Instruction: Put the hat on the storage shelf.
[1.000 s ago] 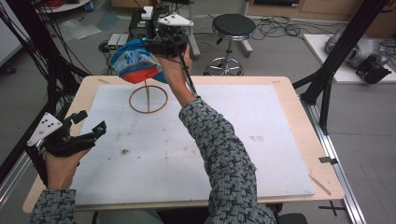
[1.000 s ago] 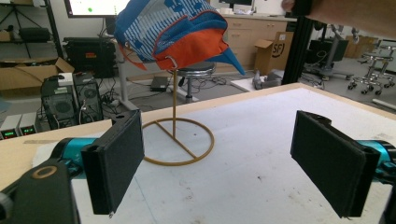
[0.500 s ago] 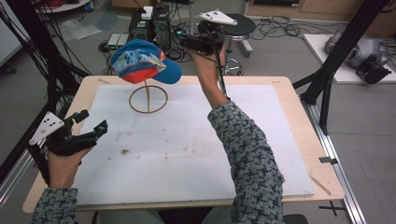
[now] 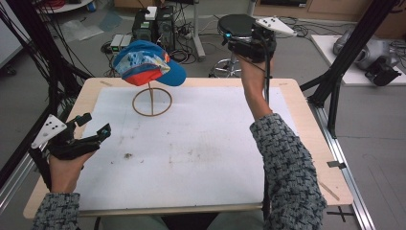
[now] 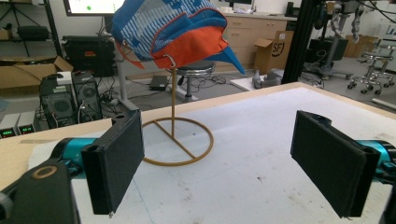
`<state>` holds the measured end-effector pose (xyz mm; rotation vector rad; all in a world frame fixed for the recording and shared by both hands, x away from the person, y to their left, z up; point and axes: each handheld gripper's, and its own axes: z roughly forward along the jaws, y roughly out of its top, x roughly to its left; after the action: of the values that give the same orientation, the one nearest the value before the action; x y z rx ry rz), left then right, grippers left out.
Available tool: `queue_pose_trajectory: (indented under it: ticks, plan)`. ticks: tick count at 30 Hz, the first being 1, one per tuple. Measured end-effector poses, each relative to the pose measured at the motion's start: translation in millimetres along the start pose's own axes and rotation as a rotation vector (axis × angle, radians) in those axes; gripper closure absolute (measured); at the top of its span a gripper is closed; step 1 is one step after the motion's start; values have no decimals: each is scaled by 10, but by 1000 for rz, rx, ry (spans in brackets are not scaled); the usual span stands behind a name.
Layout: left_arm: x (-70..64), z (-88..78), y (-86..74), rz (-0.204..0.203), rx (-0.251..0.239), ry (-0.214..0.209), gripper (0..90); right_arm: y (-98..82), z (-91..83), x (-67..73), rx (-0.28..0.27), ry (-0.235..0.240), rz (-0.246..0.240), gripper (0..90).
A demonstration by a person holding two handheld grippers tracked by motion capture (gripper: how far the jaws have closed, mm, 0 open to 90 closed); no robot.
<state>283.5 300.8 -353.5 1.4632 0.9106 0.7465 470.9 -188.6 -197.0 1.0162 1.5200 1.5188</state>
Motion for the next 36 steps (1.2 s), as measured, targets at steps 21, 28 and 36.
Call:
queue_pose_trajectory:
  ticks: [21, 28, 36]
  plan:
    - [4, -7, -6, 0, 6, 9, 176, -420, -867, -439, -26, 0, 28, 123]
    - [1, -9, -3, 4, 5, 10, 176, -707, -1154, -512, -26, -11, 15, 123]
    - [5, -10, -10, 2, 4, 16, 176, -994, -1363, -557, -20, -15, 48, 123]
